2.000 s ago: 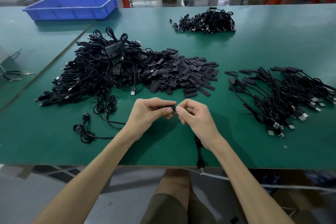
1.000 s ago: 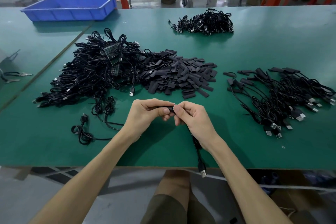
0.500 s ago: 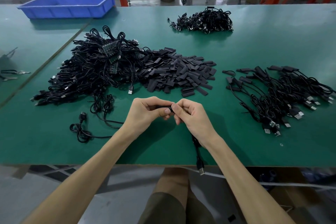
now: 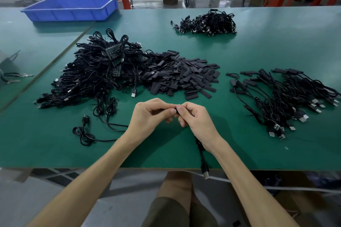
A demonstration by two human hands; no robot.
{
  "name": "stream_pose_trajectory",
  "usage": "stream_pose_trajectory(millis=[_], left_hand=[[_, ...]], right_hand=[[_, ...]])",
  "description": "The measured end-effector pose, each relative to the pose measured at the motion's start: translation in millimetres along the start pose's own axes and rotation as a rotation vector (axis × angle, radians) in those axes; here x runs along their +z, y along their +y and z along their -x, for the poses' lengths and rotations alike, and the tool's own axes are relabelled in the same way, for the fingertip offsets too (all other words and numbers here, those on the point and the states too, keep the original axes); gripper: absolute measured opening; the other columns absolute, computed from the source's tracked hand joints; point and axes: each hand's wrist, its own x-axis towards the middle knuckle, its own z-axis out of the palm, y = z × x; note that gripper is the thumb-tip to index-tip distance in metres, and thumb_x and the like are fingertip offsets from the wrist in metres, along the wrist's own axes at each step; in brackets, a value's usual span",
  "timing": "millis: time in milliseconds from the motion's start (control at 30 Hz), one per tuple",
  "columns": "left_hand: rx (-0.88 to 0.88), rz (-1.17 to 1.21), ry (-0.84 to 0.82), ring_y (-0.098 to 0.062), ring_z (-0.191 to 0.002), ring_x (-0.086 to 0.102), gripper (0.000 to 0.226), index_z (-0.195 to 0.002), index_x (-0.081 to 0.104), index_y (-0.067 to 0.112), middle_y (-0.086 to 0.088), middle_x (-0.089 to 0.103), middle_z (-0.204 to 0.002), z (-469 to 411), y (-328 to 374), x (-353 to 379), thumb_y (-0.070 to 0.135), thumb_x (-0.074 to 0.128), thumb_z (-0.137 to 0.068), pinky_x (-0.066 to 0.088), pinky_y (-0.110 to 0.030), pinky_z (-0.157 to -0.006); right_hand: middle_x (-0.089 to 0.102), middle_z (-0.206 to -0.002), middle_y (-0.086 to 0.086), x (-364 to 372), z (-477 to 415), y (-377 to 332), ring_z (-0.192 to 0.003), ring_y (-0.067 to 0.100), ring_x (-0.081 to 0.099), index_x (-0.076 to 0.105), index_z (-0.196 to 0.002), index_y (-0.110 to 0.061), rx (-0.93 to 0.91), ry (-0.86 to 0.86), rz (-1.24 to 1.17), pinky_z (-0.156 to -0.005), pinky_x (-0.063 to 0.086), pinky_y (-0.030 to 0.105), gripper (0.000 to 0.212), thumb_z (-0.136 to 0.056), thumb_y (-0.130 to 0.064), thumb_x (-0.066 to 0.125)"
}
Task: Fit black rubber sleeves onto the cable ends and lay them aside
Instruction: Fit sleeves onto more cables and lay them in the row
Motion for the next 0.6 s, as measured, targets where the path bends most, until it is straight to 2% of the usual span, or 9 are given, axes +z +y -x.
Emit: stream_pose_trajectory(millis=[133, 300, 467, 533, 600], left_hand=[[0.014, -0.088, 0.018, -0.019, -0.064, 0.069, 0.013, -0.1, 0.08, 0.007, -0.005, 0.073, -0.086, 1.3, -2.1, 0.9, 0.011, 0.078, -0.088, 0.054, -0.023, -0.067], [0.023, -0.106, 0.03, -0.021, -0.066, 0.07, 0.013, -0.098, 0.081, 0.009, -0.002, 0.074, -0.087, 2.7, -2.6, 1.1, 0.014, 0.079, -0.087, 0.057, -0.027, -0.067], [-0.026, -0.029, 0.002, -0.029, -0.075, 0.072, 0.016, -0.101, 0.08, 0.008, -0.009, 0.074, -0.09, 2.0, -3.2, -0.5, 0.011, 0.08, -0.085, 0.062, -0.042, -0.075], [-0.065, 0.021, -0.019, -0.031, -0.078, 0.073, 0.016, -0.101, 0.08, 0.01, -0.011, 0.075, -0.091, 1.3, -2.3, -0.6, 0.011, 0.08, -0.085, 0.061, -0.04, -0.078], [-0.108, 0.089, -0.035, -0.026, -0.077, 0.073, 0.017, -0.102, 0.08, 0.015, -0.011, 0.077, -0.09, 0.4, -1.6, -1.4, 0.013, 0.08, -0.085, 0.06, -0.032, -0.077]], right_hand=[[0.056, -0.058, -0.007, -0.6, 0.2, -1.8, -0.061, 0.007, 0.048, 0.067, -0.088, -0.006, 0.016, -0.012, -0.009, -0.066, 0.041, 0.019, 0.03, -0.108, -0.024, 0.054], [0.056, -0.059, -0.006, -1.2, 0.6, -1.2, -0.062, 0.008, 0.048, 0.066, -0.09, -0.002, 0.01, -0.021, -0.005, -0.067, 0.042, 0.019, 0.031, -0.108, -0.025, 0.054], [0.057, -0.06, -0.002, -3.3, 1.0, -0.4, -0.063, 0.011, 0.048, 0.065, -0.091, 0.001, -0.001, -0.046, -0.04, -0.067, 0.042, 0.02, 0.031, -0.107, -0.024, 0.057], [0.058, -0.06, -0.001, -3.8, 1.1, -0.9, -0.063, 0.011, 0.049, 0.065, -0.091, 0.002, -0.005, -0.051, -0.063, -0.066, 0.043, 0.019, 0.031, -0.106, -0.024, 0.058], [0.06, -0.06, -0.003, -3.8, 1.3, -2.0, -0.062, 0.009, 0.051, 0.066, -0.087, -0.004, -0.005, -0.058, -0.092, -0.067, 0.044, 0.017, 0.028, -0.106, -0.024, 0.059]])
